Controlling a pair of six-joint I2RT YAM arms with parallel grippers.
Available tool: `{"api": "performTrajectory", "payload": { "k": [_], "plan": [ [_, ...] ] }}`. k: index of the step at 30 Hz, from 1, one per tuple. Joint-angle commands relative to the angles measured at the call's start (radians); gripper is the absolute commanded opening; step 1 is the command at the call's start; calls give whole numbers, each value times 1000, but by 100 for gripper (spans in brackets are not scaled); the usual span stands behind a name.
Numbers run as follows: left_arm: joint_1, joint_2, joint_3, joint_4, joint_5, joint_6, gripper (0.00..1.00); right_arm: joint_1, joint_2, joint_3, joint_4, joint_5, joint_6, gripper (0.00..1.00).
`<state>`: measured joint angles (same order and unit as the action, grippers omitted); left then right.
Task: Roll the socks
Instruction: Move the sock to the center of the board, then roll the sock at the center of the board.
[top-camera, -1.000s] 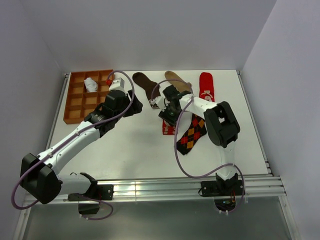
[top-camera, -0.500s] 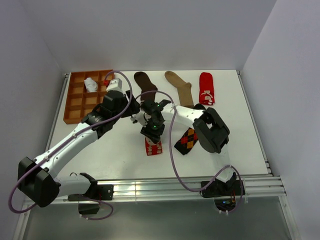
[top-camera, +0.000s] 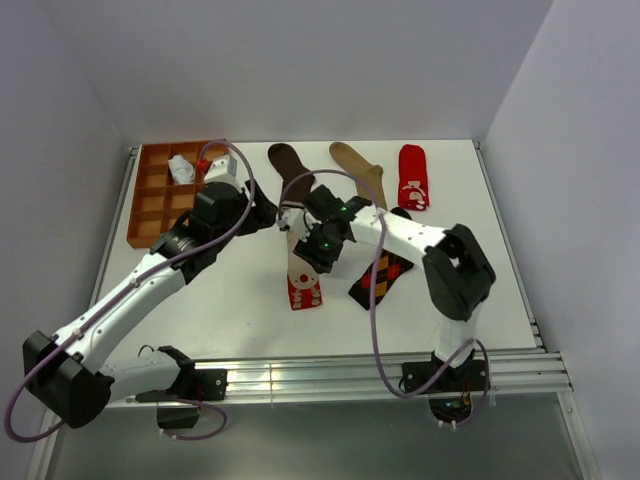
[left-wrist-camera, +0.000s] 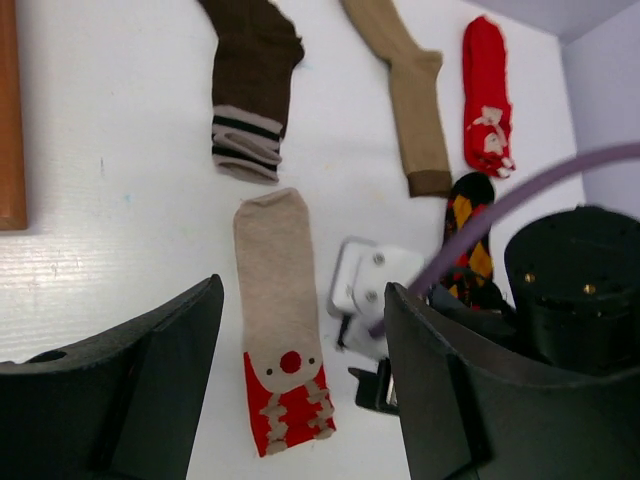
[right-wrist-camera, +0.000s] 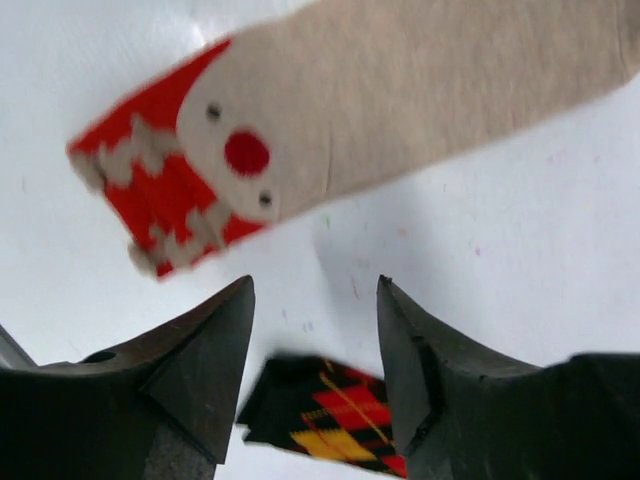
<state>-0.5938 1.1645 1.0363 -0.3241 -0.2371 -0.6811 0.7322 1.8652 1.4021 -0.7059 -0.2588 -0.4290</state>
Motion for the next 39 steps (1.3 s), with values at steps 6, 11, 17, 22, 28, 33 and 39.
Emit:
{"api": "performTrajectory", "payload": {
  "k": [6, 11, 17, 22, 28, 33, 39],
  "plan": [
    [0, -147, 162, -102, -120, -2, 77, 44, -215, -270, 144, 33, -246, 67],
    [0, -196, 211, -159, -183, -5, 78, 101, -296, -402, 249, 38, -332, 71],
    [0, -226, 217, -176, -199, 3, 78, 151, -319, -422, 295, 16, -332, 73],
    [0, -230, 205, -162, -192, 11, 78, 200, -287, -413, 306, 30, -326, 75],
    [0, -220, 197, -147, -180, 21, 78, 233, -261, -416, 318, 38, -324, 75],
    [2, -204, 179, -125, -163, 25, 78, 249, -215, -393, 318, 39, -321, 75],
    [0, -187, 160, -102, -165, 32, 78, 265, -166, -390, 364, 79, -327, 75]
  ]
}}
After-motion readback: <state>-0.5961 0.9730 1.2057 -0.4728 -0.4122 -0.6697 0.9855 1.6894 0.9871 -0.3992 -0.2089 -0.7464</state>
